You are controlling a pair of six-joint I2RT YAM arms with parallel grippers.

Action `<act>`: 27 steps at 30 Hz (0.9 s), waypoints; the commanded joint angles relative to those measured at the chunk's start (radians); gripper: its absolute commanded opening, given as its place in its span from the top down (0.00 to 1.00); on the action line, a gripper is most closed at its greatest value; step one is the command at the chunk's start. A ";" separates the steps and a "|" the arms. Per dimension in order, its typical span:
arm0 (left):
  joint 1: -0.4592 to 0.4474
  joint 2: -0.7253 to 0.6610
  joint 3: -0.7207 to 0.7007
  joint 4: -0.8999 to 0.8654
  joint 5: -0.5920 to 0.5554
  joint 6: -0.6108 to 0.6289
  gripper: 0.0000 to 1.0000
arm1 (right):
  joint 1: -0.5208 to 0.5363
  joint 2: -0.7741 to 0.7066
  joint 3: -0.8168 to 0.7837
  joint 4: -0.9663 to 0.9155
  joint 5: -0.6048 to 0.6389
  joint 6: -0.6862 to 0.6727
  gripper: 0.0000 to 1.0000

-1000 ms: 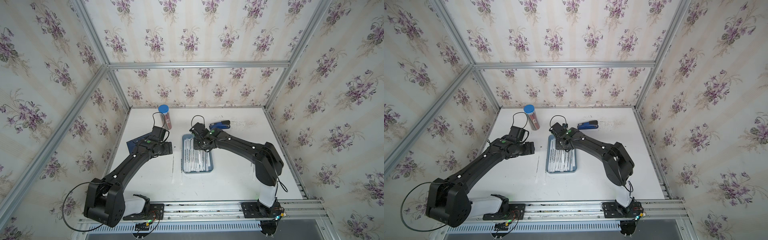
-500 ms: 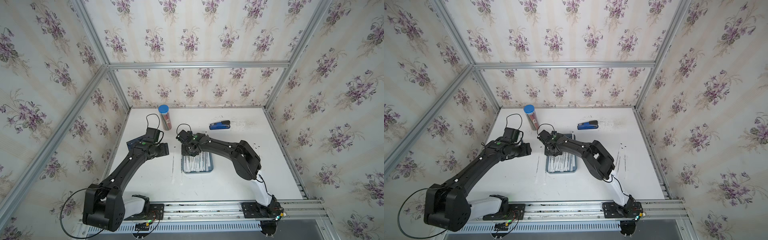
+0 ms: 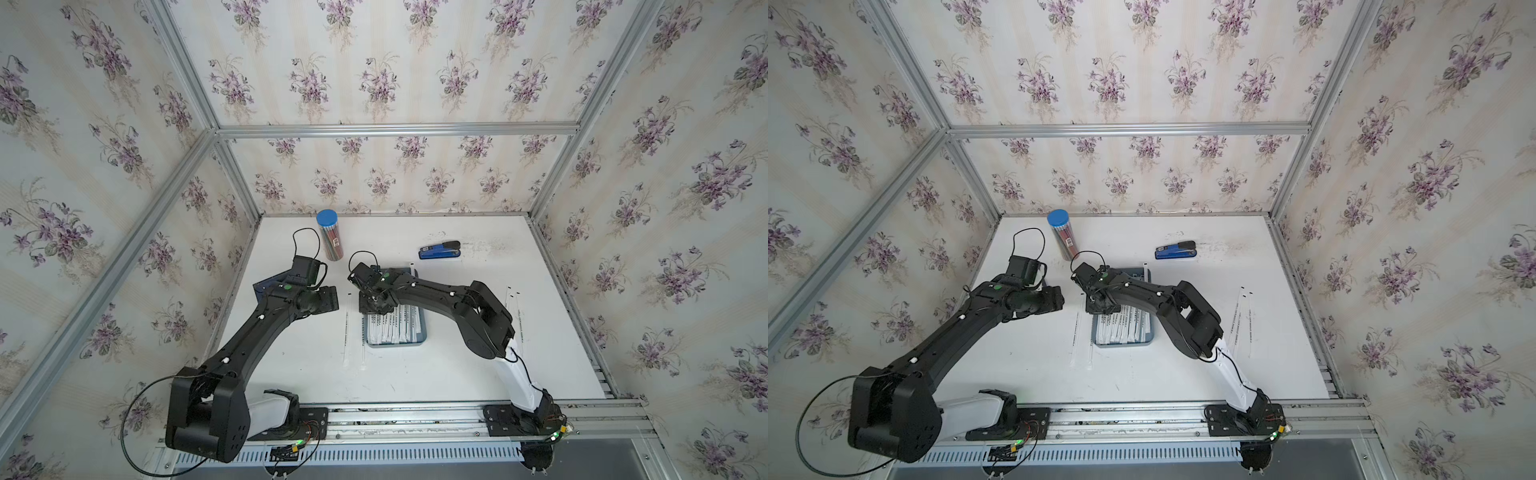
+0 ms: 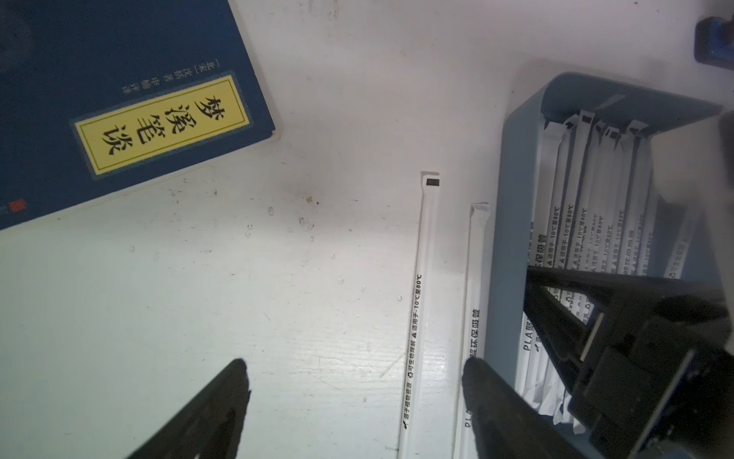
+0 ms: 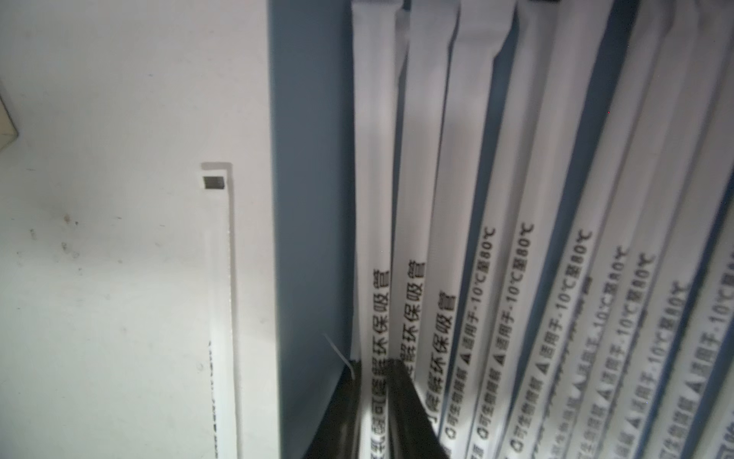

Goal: Put the straws into the storage box
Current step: Place the straw in the storage box, then adjust the straw in the storage box.

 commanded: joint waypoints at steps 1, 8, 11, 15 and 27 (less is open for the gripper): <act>0.000 0.005 0.000 0.011 0.004 0.010 0.15 | 0.000 -0.022 0.003 -0.005 -0.018 -0.012 0.76; 0.000 0.008 0.006 0.008 0.003 0.011 0.15 | -0.049 -0.119 -0.010 -0.053 0.007 -0.042 0.73; 0.000 0.008 0.010 0.006 0.003 0.012 0.15 | -0.105 -0.178 -0.050 -0.069 0.057 -0.072 0.73; 0.001 0.012 0.010 0.008 0.009 0.011 0.15 | -0.213 -0.214 -0.078 -0.063 0.071 -0.139 0.74; 0.001 0.047 0.019 0.018 0.039 0.006 0.16 | -0.390 -0.075 0.091 -0.048 0.080 -0.229 0.80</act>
